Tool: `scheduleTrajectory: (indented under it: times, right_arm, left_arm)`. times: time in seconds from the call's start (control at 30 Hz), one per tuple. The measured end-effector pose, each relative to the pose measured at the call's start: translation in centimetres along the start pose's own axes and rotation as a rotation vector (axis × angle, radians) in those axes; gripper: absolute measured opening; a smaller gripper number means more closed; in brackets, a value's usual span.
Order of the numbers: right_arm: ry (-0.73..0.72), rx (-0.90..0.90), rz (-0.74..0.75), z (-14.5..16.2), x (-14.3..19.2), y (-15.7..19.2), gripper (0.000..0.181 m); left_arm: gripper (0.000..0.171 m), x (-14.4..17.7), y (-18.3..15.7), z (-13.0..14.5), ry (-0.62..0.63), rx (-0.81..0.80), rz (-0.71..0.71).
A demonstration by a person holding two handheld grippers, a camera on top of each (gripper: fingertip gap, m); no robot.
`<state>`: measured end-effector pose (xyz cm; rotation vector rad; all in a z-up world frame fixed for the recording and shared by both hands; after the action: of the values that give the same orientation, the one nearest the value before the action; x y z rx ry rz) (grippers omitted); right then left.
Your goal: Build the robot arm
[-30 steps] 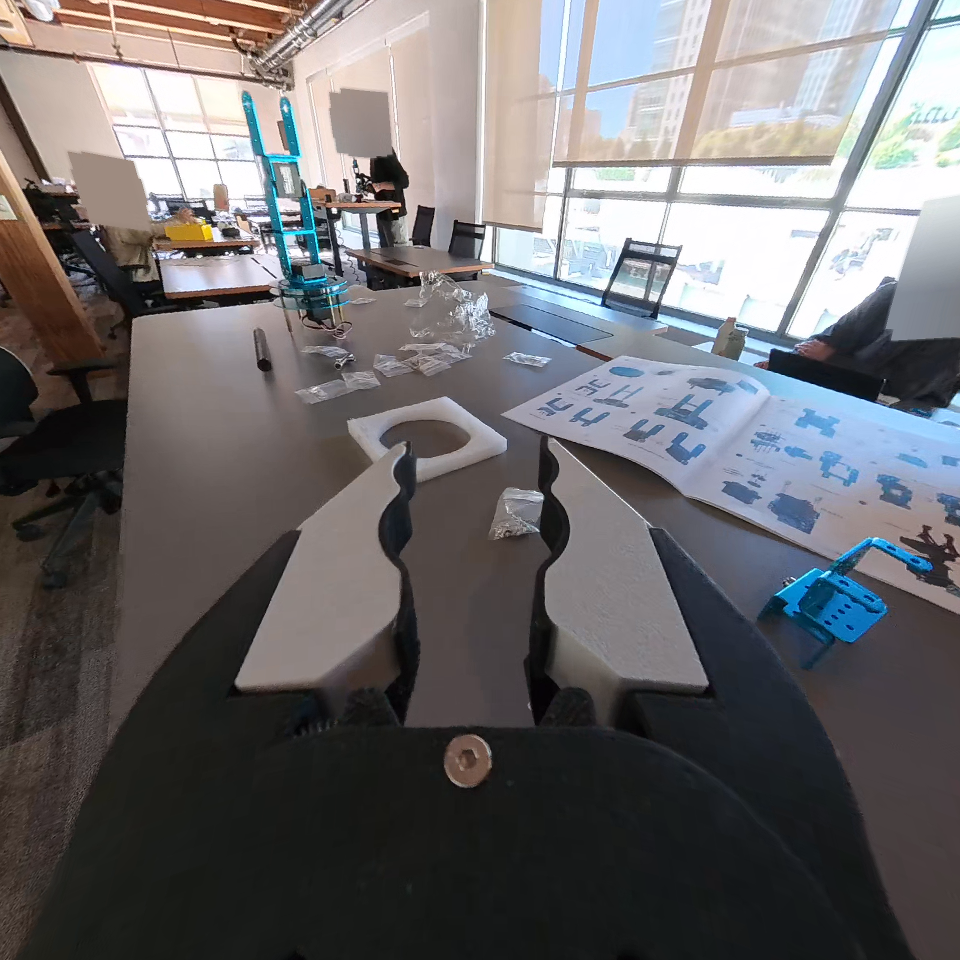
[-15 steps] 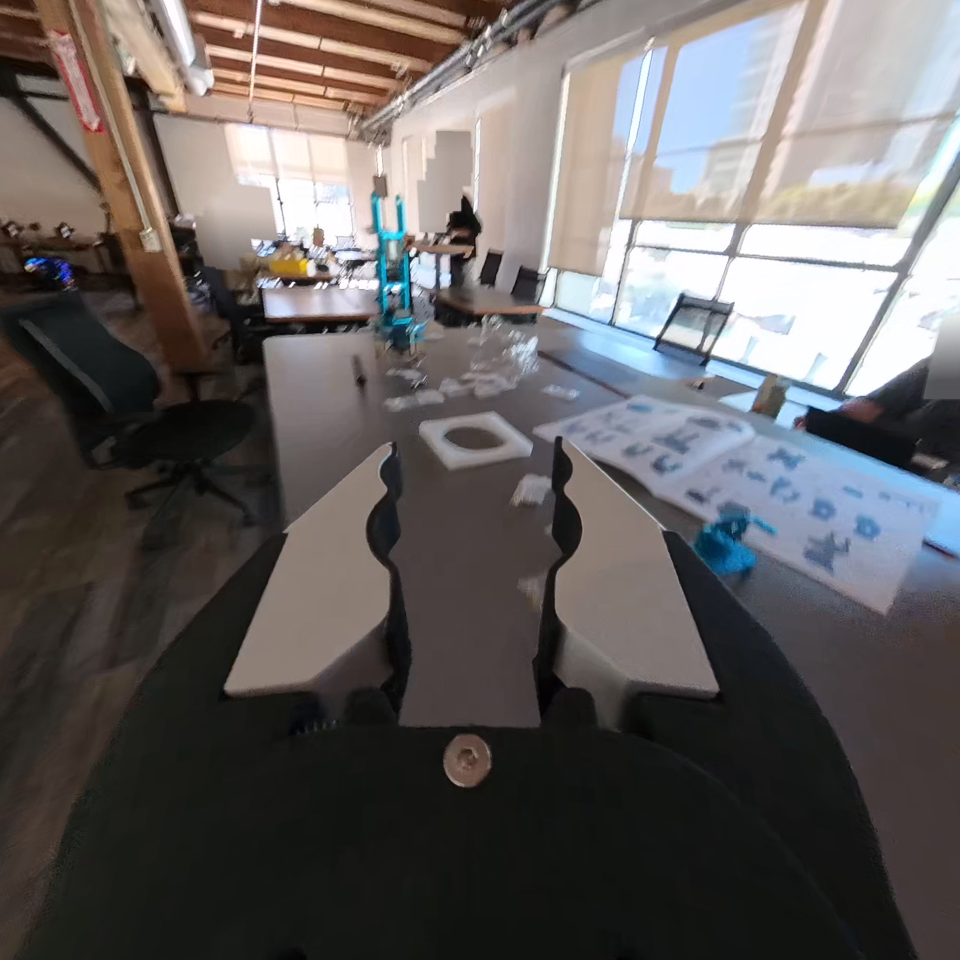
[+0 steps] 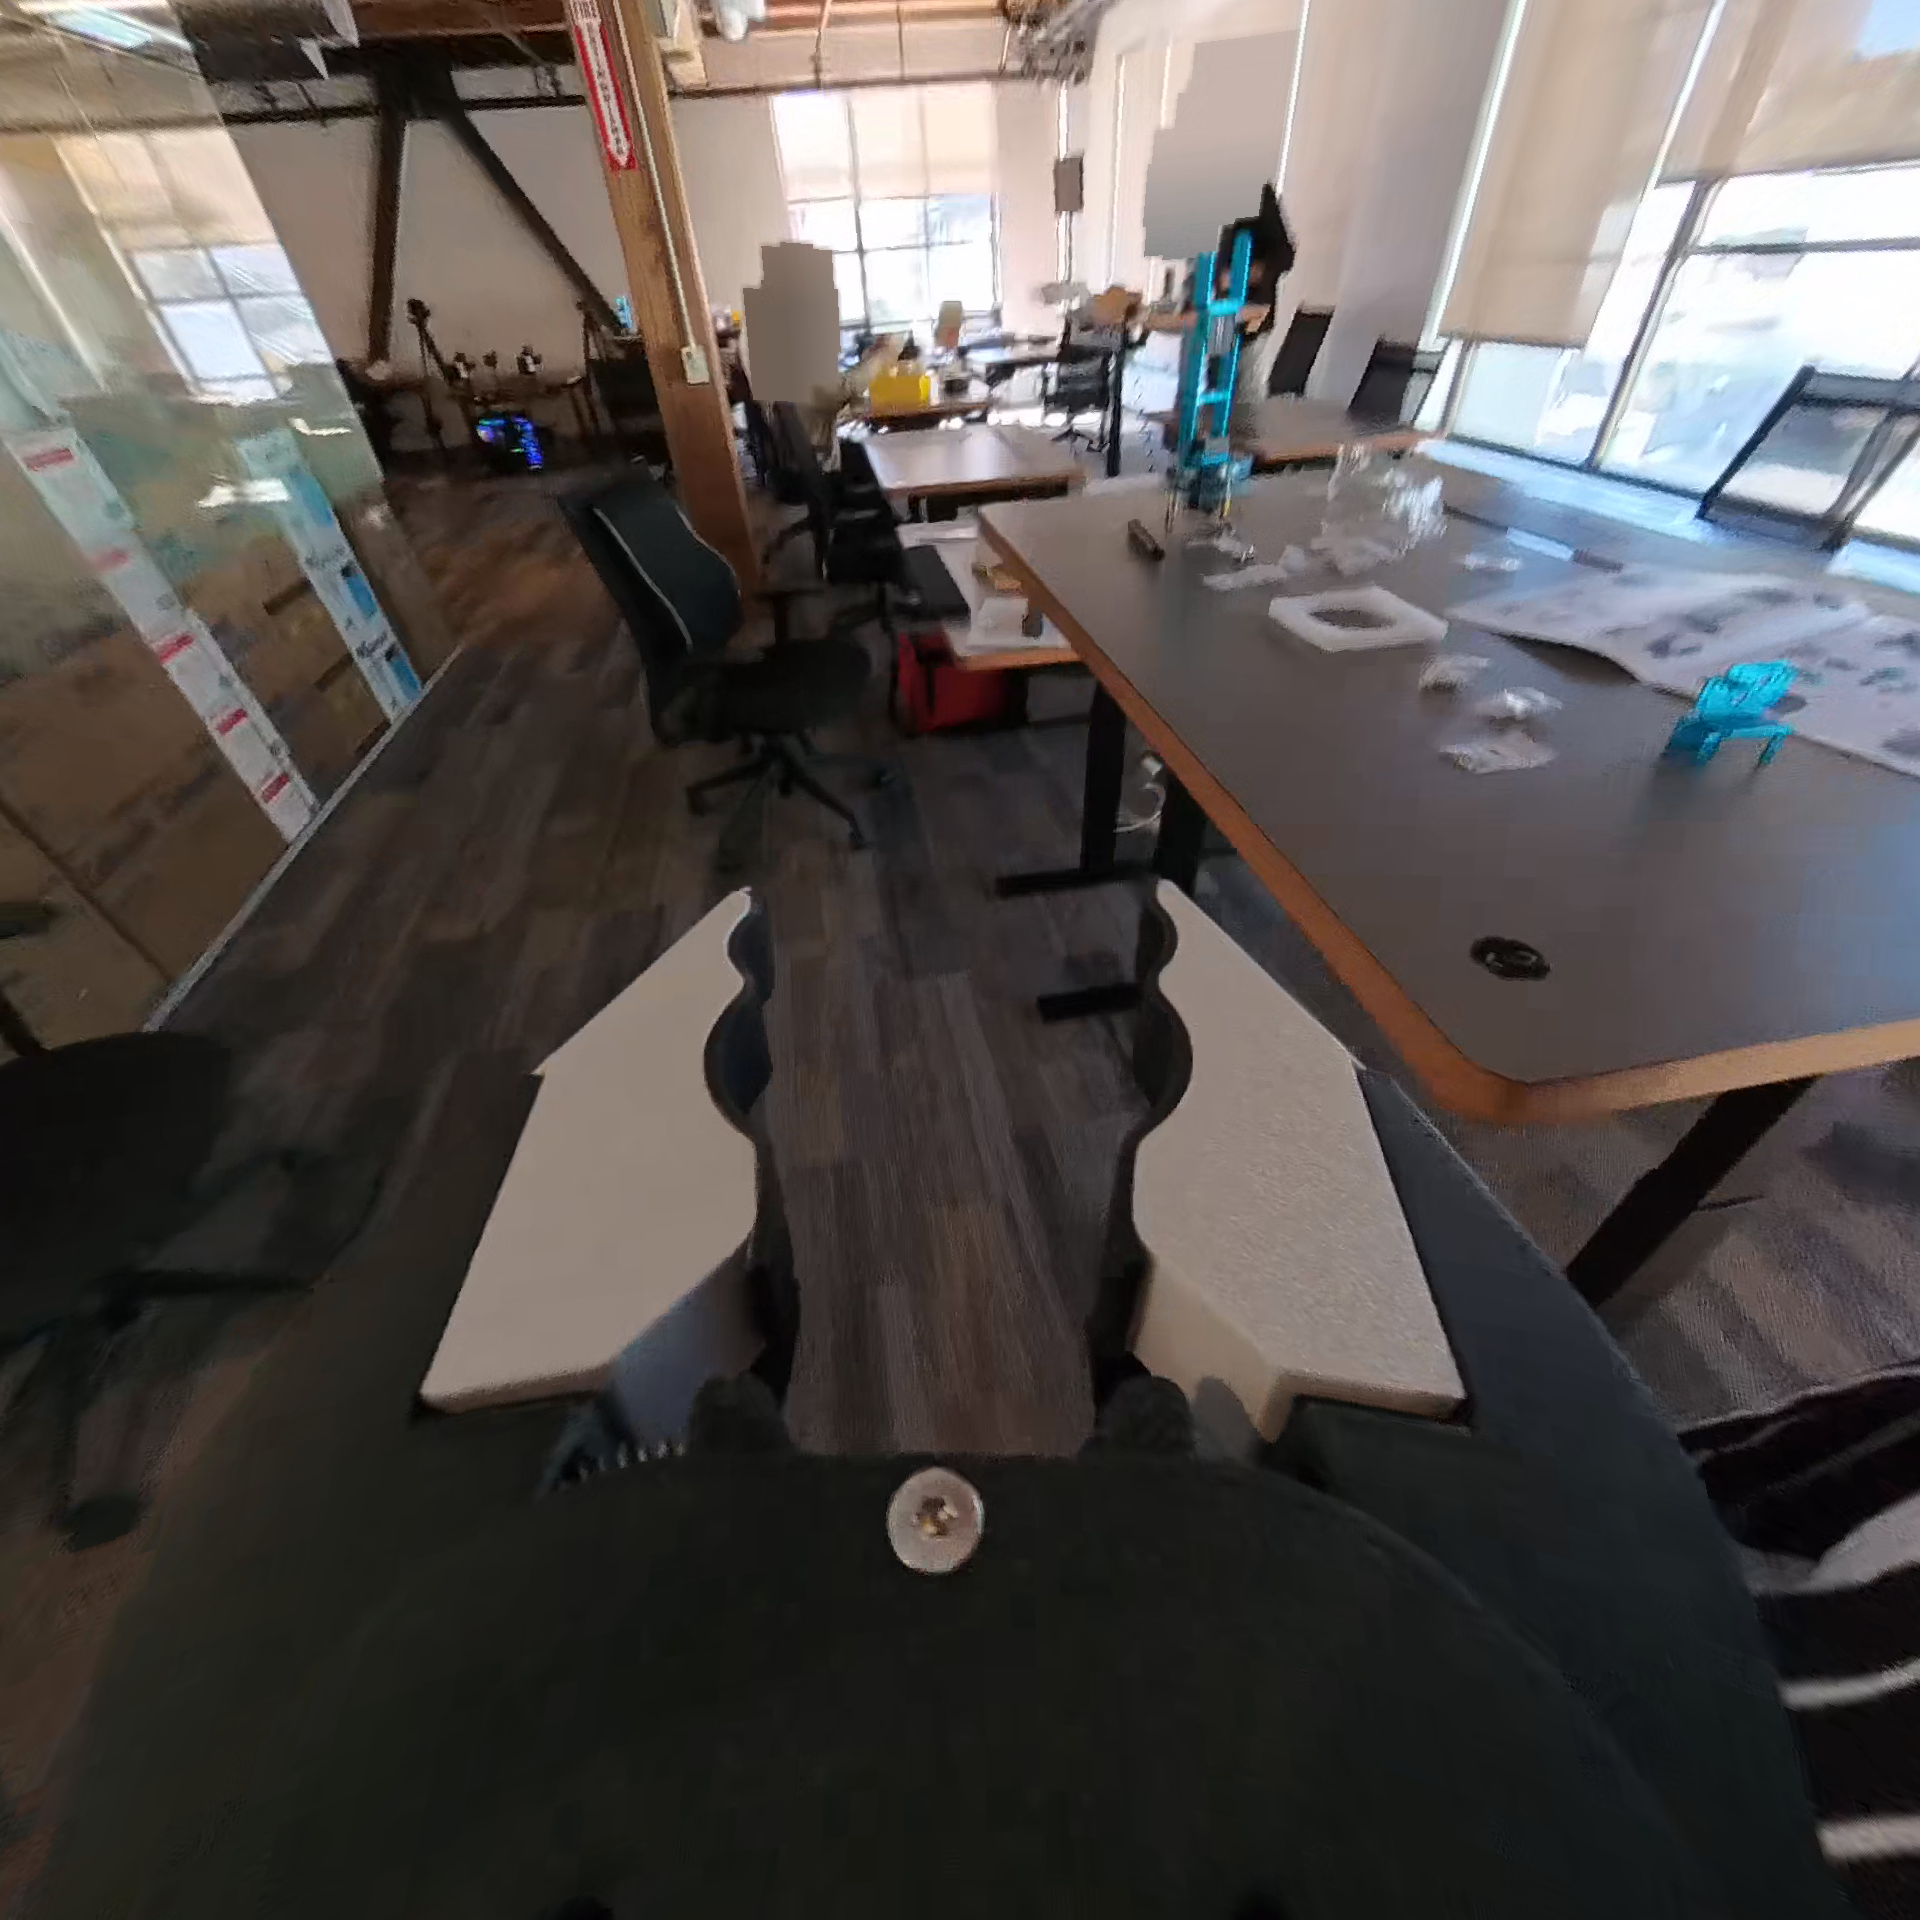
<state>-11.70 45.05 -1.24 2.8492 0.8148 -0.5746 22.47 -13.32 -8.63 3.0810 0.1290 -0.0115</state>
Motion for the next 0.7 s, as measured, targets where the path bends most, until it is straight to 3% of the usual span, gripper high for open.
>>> scheduleTrajectory:
  times: [0.13, 0.23, 0.37, 0.53, 0.7]
  right_arm:
    - [0.15, -0.046, -0.04, 1.5, -3.6, 8.8, 0.04]
    - [0.319, 0.021, -0.029, 3.3, -4.4, 12.2, 0.038]
    - [0.476, 0.124, 0.034, 6.5, -5.6, 13.4, 0.038]
    - [0.513, 0.262, 0.108, 10.8, -9.7, 12.6, 0.03]
    - [0.703, 0.241, 0.114, 16.2, -13.9, 12.8, 0.031]
  left_arm:
    - [0.075, -0.3, 5.8, 0.2, -0.045, 0.155, 0.114]
    - [0.074, -2.4, 8.6, 1.4, -0.026, 0.147, 0.176]
    - [0.074, -7.8, 12.2, 3.2, 0.038, 0.142, 0.22]
    - [0.072, -16.7, 15.8, 1.0, 0.017, 0.137, 0.237]
    - [0.072, -26.4, 17.8, -0.5, 0.087, 0.048, 0.288]
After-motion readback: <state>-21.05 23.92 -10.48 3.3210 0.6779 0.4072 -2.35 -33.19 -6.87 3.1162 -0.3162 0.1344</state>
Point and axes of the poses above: each gripper's, where its closed fingertips meet, x back along the fingers, z out of its underside, y = z × x across the jaws, the point moved 4 cm from there along x, back along the fingers, and after that the axes turned 8 degrees about -y, right-handed, at the moved point
